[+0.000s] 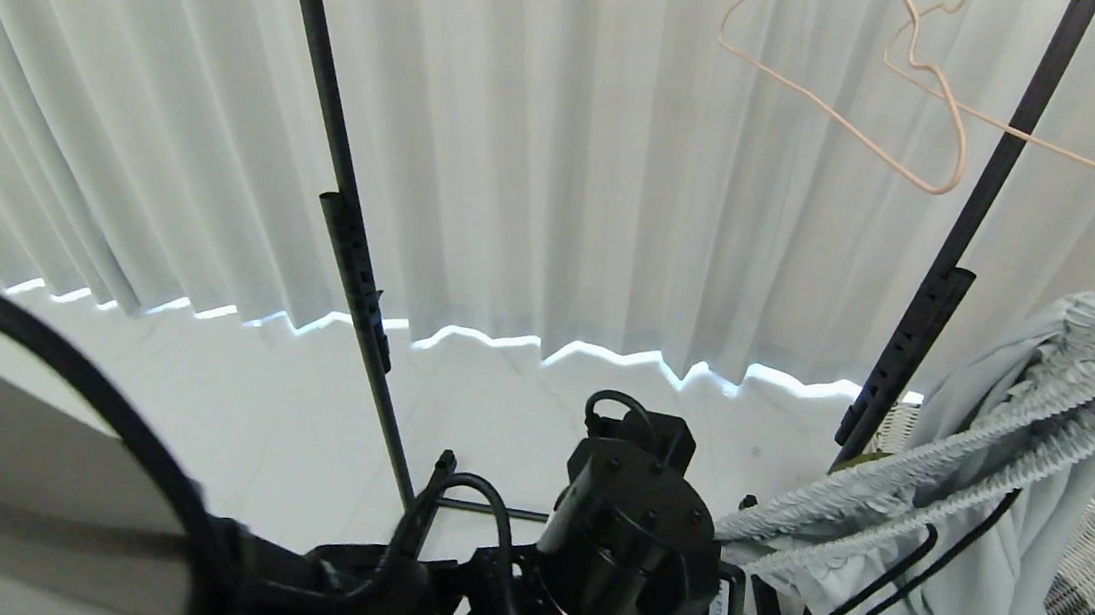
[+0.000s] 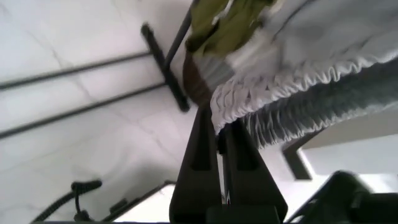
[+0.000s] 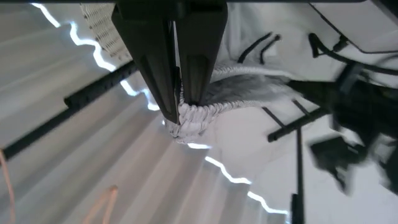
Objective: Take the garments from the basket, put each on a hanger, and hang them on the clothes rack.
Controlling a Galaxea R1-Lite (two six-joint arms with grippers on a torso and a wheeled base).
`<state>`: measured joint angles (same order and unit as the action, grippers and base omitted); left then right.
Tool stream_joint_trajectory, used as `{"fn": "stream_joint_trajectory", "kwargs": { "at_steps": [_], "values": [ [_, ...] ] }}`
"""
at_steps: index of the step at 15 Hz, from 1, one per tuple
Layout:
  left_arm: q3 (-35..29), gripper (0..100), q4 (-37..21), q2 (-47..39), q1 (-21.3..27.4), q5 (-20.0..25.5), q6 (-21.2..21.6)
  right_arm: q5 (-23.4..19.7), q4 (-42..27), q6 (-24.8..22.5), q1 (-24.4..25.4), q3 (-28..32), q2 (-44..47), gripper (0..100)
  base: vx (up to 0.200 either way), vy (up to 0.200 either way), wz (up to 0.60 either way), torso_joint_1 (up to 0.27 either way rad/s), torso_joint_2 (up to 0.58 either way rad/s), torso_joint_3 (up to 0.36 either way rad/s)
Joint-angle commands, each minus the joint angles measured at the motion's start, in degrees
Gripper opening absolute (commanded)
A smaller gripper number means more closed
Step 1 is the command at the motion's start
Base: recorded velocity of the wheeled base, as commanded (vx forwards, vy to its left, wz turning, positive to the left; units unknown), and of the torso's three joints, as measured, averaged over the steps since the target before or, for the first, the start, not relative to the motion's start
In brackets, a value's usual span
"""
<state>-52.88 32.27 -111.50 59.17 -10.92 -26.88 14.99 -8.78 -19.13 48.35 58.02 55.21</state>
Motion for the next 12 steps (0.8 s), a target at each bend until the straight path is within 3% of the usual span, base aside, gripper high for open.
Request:
{"fn": "stream_joint_trajectory", "kwargs": {
  "at_steps": [1,4,7,8,12],
  "values": [
    [2.43,0,0.69,9.89,0.33,-0.94,0.16,-0.05,0.08,-0.12,-0.97,-0.45,-1.07,0,0.0,0.0,0.0,0.0,0.0,0.0],
    [2.87,0,-0.1,21.06,-0.99,-1.38,3.68,-5.41,2.98,-0.47,-0.97,-0.1,0.25,0,0.0,0.0,0.0,0.0,0.0,0.0],
    [2.87,0,-2.65,26.33,-3.54,-1.38,4.73,-6.29,7.11,-1.53,-0.97,0.26,2.8,0,0.0,0.0,0.0,0.0,0.0,0.0],
    [2.87,0,-5.64,31.69,-8.11,-1.38,4.73,-7.35,11.59,-2.23,-0.97,0.52,6.75,0,0.0,0.0,0.0,0.0,0.0,0.0],
    [0.76,0,-15.04,43.73,-16.72,-1.12,5.52,-9.55,19.41,-3.02,-0.71,3.77,15.19,0,0.0,0.0,0.0,0.0,0.0,0.0]
  ]
}}
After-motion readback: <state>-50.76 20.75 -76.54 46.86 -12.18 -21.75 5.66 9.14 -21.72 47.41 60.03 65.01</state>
